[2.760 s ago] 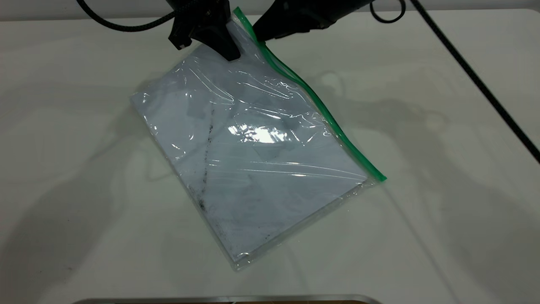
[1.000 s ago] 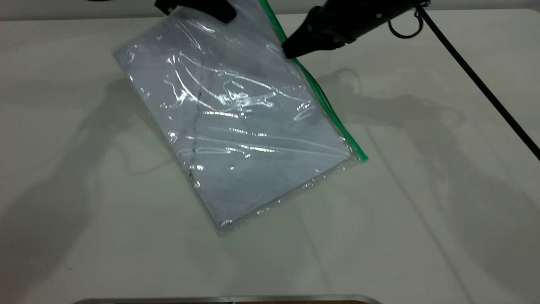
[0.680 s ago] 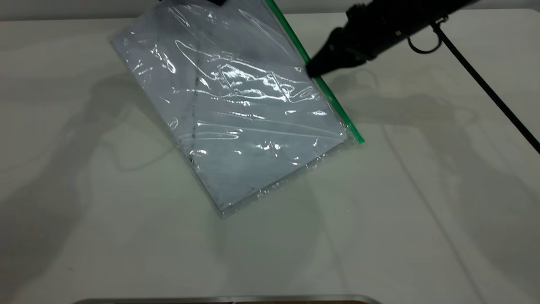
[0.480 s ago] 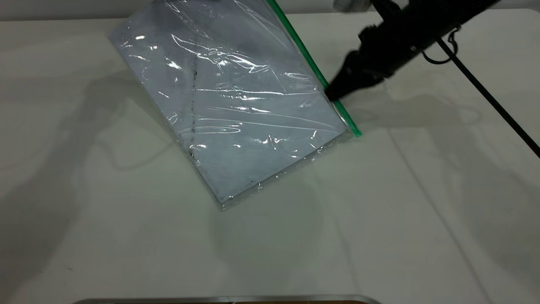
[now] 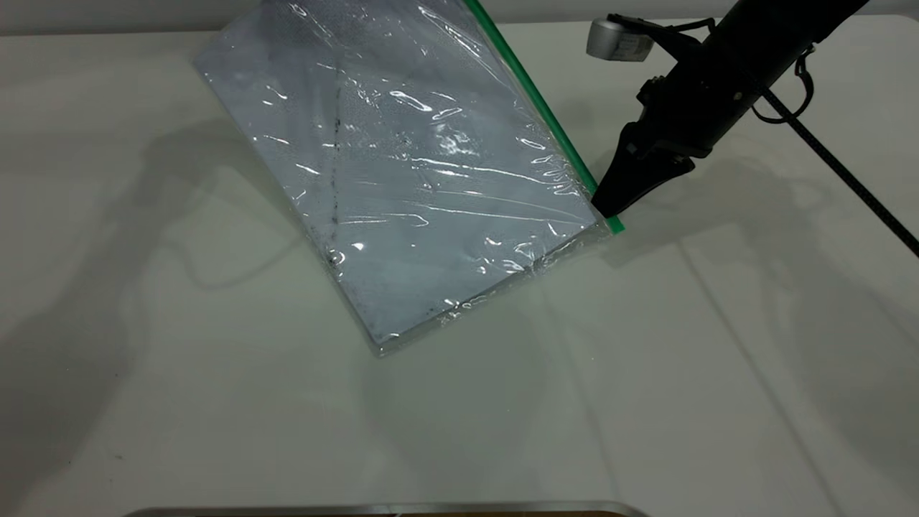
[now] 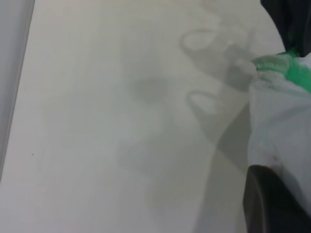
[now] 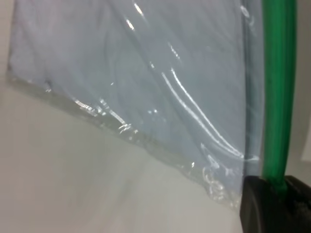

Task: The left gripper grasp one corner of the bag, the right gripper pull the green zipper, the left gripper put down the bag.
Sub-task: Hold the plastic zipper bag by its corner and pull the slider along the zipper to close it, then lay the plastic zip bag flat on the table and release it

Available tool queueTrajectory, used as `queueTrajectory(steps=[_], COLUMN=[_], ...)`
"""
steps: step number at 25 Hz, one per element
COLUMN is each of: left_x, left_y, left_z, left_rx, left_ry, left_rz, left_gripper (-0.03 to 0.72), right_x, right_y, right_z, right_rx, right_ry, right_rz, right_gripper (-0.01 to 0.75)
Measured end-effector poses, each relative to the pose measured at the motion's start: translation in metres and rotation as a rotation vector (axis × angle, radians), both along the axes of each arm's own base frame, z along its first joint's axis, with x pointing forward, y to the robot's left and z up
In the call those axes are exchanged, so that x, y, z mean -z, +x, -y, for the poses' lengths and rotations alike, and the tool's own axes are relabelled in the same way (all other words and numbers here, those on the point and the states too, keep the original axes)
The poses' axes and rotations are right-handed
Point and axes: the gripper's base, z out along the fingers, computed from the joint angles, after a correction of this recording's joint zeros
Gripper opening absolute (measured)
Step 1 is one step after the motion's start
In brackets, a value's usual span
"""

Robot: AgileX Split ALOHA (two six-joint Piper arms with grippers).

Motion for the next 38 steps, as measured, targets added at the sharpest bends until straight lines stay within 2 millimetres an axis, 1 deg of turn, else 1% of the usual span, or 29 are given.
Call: queueTrajectory(steps=[5,8,15,20,22,24,25,27,29,32,35,37,38], left_x=[0.000,0.000,-0.002,-0.005,-0.001,0.006,0.011,0.026,0.042,0.068,0.085,0.090,0.090], left_y=[0.000,0.000,0.002,0.002,0.002,0.002,0.003,0.004,0.006,0.004,0.001,0.000,0.000], left_z=[0.000,0.000,-0.004,-0.005,-0.005,-0.004,-0.004,-0.001,0.005,0.019,0.030,0.032,0.032], left_rx=[0.002,0.003,-0.015,-0.023,-0.040,-0.072,-0.097,-0.168,-0.279,-0.452,-0.553,-0.577,-0.583], left_ry=[0.000,0.003,0.023,0.021,0.020,0.018,0.017,0.022,0.023,0.019,0.030,0.046,0.050], left_rz=[-0.001,0.000,0.013,0.012,-0.016,-0.067,-0.100,-0.174,-0.283,-0.471,-0.585,-0.605,-0.608], left_gripper=[0.051,0.051,0.051,0.051,0.051,0.051,0.051,0.051,0.051,0.056,0.075,0.114,0.146], right_x=[-0.001,0.000,0.001,0.000,-0.007,-0.024,-0.036,-0.065,-0.096,-0.145,-0.197,-0.227,-0.242], right_y=[-0.004,-0.004,-0.010,-0.011,-0.010,-0.007,-0.003,0.006,0.016,0.023,0.019,0.012,0.008], right_z=[0.000,0.000,0.005,0.003,0.002,-0.002,-0.004,-0.009,-0.014,-0.017,-0.017,-0.017,-0.016], right_rx=[-0.025,-0.014,-0.072,-0.051,-0.048,-0.060,-0.066,-0.066,-0.027,0.023,0.046,0.050,0.051], right_ry=[0.005,0.000,-0.039,-0.025,-0.007,0.029,0.054,0.107,0.157,0.205,0.237,0.249,0.254], right_rz=[-0.040,-0.048,-0.084,-0.107,-0.130,-0.147,-0.144,-0.112,-0.060,0.012,0.088,0.133,0.158], right_gripper=[0.052,0.072,0.173,0.198,0.202,0.202,0.204,0.206,0.208,0.210,0.211,0.211,0.212])
